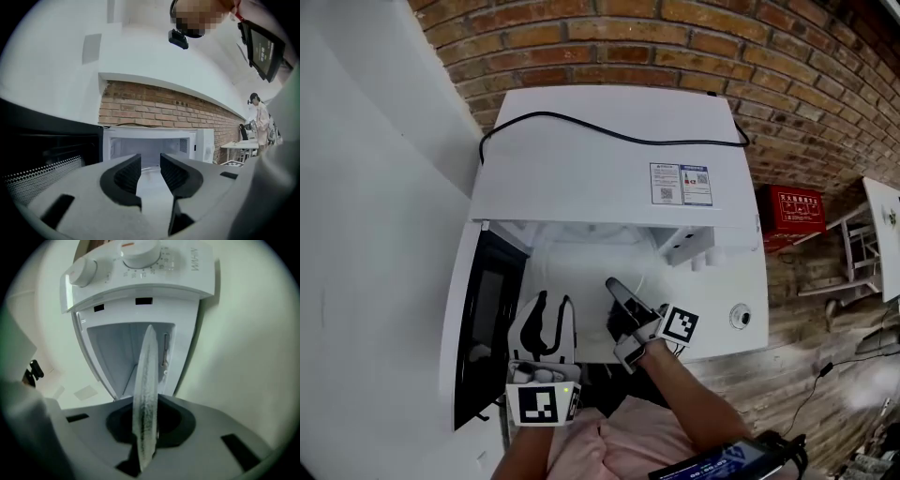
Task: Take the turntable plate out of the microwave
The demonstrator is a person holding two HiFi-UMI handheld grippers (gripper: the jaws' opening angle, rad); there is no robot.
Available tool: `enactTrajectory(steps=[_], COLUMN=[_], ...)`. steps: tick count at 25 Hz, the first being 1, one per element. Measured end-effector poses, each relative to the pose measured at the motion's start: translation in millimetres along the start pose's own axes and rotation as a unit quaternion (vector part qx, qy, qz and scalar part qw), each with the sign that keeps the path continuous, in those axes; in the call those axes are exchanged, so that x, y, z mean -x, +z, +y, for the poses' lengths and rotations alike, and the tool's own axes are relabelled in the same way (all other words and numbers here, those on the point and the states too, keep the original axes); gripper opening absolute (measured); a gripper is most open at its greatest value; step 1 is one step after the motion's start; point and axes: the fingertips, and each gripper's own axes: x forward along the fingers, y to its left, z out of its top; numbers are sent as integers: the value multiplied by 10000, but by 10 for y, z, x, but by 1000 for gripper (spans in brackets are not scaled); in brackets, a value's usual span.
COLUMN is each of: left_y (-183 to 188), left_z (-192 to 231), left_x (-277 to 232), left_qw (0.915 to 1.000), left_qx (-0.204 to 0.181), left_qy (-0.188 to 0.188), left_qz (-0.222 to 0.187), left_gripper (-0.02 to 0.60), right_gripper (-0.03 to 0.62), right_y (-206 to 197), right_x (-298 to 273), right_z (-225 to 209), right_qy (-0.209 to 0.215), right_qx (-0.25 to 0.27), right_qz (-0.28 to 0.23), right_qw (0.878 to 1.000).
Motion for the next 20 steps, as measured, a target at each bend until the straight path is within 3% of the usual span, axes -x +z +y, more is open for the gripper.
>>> enactTrajectory(steps=[9, 20], left_y=[75, 42], left_z=[-151, -641], left_x=[595, 838], left_qw=[9998, 9997], left_qx=[-89, -106], left_qy=[-109, -188], left_qz=[-139, -151], left_gripper=[136, 135], right_gripper=[30, 30], right_y=[-449, -488], right_x=[427, 1045], right_z=[139, 216], right_qy=[24, 199], right_qx=[-23, -59], right_qz=[-16, -45], right_qw=[10000, 9998])
